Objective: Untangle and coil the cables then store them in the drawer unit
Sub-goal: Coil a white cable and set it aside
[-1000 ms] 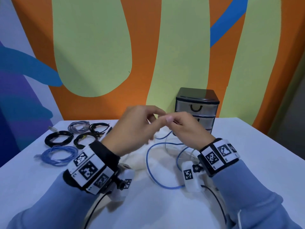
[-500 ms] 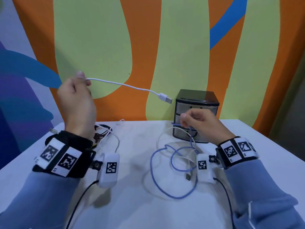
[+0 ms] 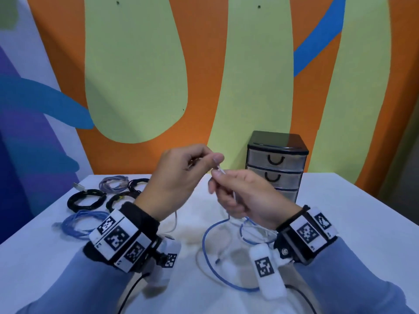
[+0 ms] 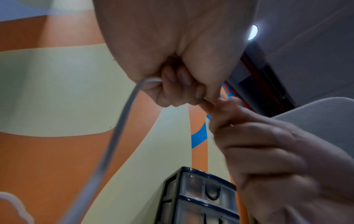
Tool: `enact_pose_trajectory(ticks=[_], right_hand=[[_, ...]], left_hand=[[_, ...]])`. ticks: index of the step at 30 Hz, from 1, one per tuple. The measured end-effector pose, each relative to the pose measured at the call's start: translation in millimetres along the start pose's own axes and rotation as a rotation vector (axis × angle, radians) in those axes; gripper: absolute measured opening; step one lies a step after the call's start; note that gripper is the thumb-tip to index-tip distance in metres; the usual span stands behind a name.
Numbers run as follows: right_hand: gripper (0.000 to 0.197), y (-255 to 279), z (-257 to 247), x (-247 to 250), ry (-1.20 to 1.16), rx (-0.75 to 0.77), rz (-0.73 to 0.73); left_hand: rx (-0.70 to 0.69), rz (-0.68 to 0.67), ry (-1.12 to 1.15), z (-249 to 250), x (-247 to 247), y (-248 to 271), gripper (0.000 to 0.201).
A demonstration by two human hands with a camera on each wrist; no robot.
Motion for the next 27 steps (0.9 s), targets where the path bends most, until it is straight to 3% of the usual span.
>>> enact_pose_trajectory(ticks=[4, 8, 15, 19, 21, 25, 27], right_hand=[[0.031, 3.2, -5.0, 29.9, -0.192, -0.009, 0.13], [0.031, 6.0, -6.5, 41.2, -0.359, 0.028, 0.149], [0.031, 9.2, -8.0, 29.0, -0.356, -0.017, 0.021], [0.028, 8.7, -15.2, 32.8, -0.35, 0.051, 0.123], [0.032, 9.1, -17.5, 39.9, -0.401, 0.094, 0.202], [0.039, 10.3, -17.8, 56.4, -0.632, 0.202, 0.358], [0.037, 11.5, -15.6, 64.0, -0.616, 0.245, 0.439]], left_hand=[[0.083, 0.1, 0.098, -8.7, 26.6, -3.1, 0.028], [0.177, 0.101, 0.102, -21.6, 31.7, -0.1, 0.03], [0.026, 0.078, 0.002, -2.1, 10.6, 2.1, 0.025], [0.016, 0.09, -0.039, -1.5, 7.0, 4.2, 0.025], [0.065, 0.015, -0.074, -8.5, -0.9, 6.0, 0.02], [0.212, -0.377, -0.248, -14.2, -38.9, 19.7, 0.034], [0.191, -0.525, -0.305, -2.2, -57.4, 29.6, 0.043]])
Point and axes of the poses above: each hand's wrist, its own y-axis away from the middle knuckle, its own x-axis out of the back of the hand, z = x × y, the point moved 7 cm from there along -y, towards the middle knuckle, and after that the axes turned 15 degrees about y, right-handed, at the moved point
